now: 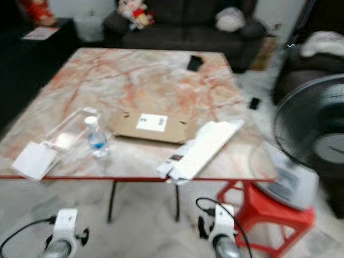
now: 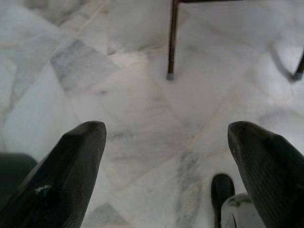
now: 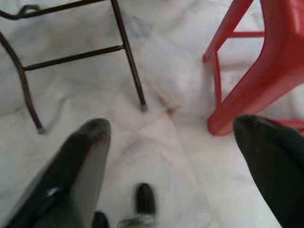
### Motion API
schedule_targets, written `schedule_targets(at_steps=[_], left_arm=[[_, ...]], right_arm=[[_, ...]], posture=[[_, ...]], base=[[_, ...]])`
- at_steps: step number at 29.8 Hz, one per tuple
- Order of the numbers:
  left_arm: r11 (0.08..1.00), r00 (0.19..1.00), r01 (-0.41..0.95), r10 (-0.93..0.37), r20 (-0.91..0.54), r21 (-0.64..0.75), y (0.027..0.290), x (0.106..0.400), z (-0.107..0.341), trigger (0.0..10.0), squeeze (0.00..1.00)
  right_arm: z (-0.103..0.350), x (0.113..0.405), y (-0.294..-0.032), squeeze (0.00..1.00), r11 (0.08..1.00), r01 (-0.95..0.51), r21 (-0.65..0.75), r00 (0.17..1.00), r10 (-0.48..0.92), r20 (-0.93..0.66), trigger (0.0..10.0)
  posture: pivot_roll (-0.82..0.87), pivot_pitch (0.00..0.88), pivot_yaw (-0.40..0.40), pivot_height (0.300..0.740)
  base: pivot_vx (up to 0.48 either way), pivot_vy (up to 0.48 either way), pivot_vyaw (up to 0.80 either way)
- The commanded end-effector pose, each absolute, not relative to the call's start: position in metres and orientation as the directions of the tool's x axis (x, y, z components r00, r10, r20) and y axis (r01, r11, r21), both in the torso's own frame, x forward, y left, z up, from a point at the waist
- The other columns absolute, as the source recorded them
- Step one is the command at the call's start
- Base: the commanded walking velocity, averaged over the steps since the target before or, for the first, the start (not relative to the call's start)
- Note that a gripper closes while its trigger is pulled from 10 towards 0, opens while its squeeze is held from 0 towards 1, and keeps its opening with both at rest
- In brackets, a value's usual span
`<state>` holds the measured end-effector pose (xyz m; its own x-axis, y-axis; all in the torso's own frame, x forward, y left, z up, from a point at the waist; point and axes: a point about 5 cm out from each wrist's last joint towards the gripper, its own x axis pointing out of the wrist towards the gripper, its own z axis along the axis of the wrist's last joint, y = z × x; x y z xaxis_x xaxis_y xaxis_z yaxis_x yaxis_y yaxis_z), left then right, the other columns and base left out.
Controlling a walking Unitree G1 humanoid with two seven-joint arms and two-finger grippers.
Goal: Picking trash to rubbish bin
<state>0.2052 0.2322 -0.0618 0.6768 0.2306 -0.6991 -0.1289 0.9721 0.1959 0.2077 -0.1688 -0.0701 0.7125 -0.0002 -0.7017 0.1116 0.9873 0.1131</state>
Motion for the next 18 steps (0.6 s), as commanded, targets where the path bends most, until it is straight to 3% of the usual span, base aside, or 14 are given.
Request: schedule_targets(at_steps=[1, 11, 18], left_arm=[[0.971, 0.670, -0.137, 0.238, -0.704, 0.197, 0.2335, 0.2053, -0.0618, 10.0, 0.00], [0.970, 0.668, -0.144, 0.241, -0.704, 0.194, 0.2341, 0.2051, -0.0618, 10.0, 0.00], [0.976, 0.697, -0.115, 0.214, -0.685, 0.187, 0.2284, 0.2123, -0.0585, 10.0, 0.00]], right_arm=[[-0.0715, 0.2054, -0.1708, 0.00, 0.987, 0.120, 0.108, 0.704, -0.007, -0.710, 10.0], [-0.0721, 0.2041, -0.1711, 0.00, 0.985, 0.128, 0.118, 0.704, -0.007, -0.710, 10.0], [-0.0692, 0.2089, -0.1710, 0.00, 0.986, 0.114, 0.118, 0.716, 0.001, -0.698, 10.0]], posture=[[-0.02, 0.012, 0.004, 0.740], [-0.02, 0.019, 0.003, 0.740], [-0.01, 0.021, -0.004, 0.740]], base=[[0.000, 0.000, -0.77], [0.000, 0.000, -0.77], [0.000, 0.000, 0.00]])
